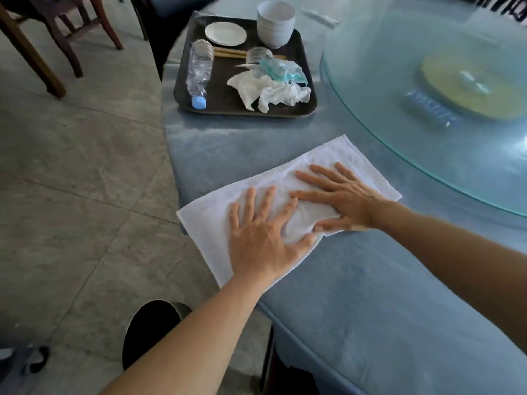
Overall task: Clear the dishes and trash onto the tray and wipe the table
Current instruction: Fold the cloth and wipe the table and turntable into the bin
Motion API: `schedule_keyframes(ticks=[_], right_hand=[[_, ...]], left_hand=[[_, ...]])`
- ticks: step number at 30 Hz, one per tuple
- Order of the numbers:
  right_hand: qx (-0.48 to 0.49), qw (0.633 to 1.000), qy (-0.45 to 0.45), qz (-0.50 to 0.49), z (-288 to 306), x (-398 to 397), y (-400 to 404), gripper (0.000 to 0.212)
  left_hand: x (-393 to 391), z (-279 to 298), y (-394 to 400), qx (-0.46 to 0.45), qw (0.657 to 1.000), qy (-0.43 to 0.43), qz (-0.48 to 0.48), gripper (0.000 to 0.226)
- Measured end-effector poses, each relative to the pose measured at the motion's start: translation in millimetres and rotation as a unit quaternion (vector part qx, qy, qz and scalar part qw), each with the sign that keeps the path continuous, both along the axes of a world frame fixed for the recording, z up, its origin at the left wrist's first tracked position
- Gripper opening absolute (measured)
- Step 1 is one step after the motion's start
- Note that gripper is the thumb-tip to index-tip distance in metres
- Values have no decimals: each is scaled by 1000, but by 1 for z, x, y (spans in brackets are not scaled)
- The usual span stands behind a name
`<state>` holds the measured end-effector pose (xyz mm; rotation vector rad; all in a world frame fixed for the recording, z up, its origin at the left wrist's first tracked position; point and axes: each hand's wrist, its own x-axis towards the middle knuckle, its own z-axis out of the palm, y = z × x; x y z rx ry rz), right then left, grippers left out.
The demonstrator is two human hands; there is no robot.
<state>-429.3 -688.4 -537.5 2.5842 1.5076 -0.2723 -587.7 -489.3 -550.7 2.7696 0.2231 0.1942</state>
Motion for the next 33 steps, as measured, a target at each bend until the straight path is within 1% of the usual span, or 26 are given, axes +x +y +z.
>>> schedule_keyframes(ticks=[5,13,24,27,30,32,33], right_hand=[[-3,1000,-2,-1,2,2,2,83],[8,1000,18,-2,5,2,2,85],[23,999,17,-15,5,2,1,83],[28,999,24,-16,7,4,2,83],[29,999,35,-25,10,2,2,83],[32,997,43,-52,13,-3,3,83],[41,995,46,-81,14,-9,3,82]], left_hand=[[2,3,-2,-5,1000,10,6,84],[2,-1,0,20,999,24,-11,80],[1,-4,3,50,995,68,-46,78],[1,-1,3,54,992,102,-49,79],[4,9,3,30,988,142,-48,75],[8,21,8,-5,980,186,-70,70],[11,28,14,-35,972,214,-88,69]])
